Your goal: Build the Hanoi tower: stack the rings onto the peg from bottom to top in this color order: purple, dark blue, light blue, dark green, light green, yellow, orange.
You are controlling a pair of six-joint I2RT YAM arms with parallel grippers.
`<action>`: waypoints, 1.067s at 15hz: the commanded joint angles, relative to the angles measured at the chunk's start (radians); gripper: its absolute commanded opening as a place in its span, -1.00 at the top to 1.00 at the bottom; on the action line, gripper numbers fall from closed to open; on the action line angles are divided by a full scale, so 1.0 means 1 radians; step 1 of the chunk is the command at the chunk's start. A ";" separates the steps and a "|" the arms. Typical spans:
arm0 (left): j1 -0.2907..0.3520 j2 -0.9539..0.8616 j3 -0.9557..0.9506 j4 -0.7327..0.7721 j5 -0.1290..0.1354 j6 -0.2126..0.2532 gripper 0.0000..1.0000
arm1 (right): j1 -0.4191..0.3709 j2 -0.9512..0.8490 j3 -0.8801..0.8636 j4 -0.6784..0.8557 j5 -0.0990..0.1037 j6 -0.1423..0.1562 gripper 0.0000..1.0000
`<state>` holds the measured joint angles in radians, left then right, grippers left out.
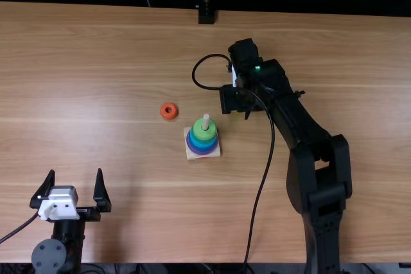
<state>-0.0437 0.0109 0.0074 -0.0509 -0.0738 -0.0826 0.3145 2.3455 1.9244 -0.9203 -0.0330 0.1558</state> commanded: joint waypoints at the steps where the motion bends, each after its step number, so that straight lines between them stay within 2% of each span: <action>1: 0.008 -0.011 -0.007 -0.037 -0.013 0.000 -1.00 | 0.009 0.021 0.025 -0.003 0.004 0.001 -0.78; 2: 0.008 -0.011 -0.007 -0.039 -0.013 0.000 -1.00 | 0.009 0.021 0.025 -0.003 0.002 0.004 -0.65; 3: 0.008 -0.011 -0.007 -0.037 -0.013 0.000 -1.00 | 0.009 0.021 0.027 -0.003 0.002 0.004 -0.62; 8: 0.008 -0.011 -0.007 -0.037 -0.013 0.000 -1.00 | 0.009 0.071 0.085 -0.001 0.002 0.006 -0.64; 10: 0.008 -0.011 -0.007 -0.037 -0.013 0.000 -1.00 | 0.009 0.071 0.090 -0.003 0.002 0.008 -0.53; 11: 0.008 -0.011 -0.007 -0.039 -0.013 0.000 -1.00 | 0.009 0.071 0.090 -0.003 0.002 0.004 -0.22; 12: 0.008 -0.011 -0.007 -0.037 -0.013 0.000 -1.00 | 0.009 0.071 0.088 -0.003 0.000 0.001 0.50; 13: 0.008 -0.011 -0.007 -0.039 -0.013 0.000 -1.00 | 0.011 0.071 0.084 -0.003 0.000 -0.003 1.00; 16: 0.008 -0.011 -0.007 -0.037 -0.013 0.000 -1.00 | 0.011 0.071 0.082 -0.005 0.000 0.010 1.00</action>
<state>-0.0441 0.0109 0.0074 -0.0509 -0.0738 -0.0830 0.3145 2.3890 1.9900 -0.9230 -0.0307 0.1577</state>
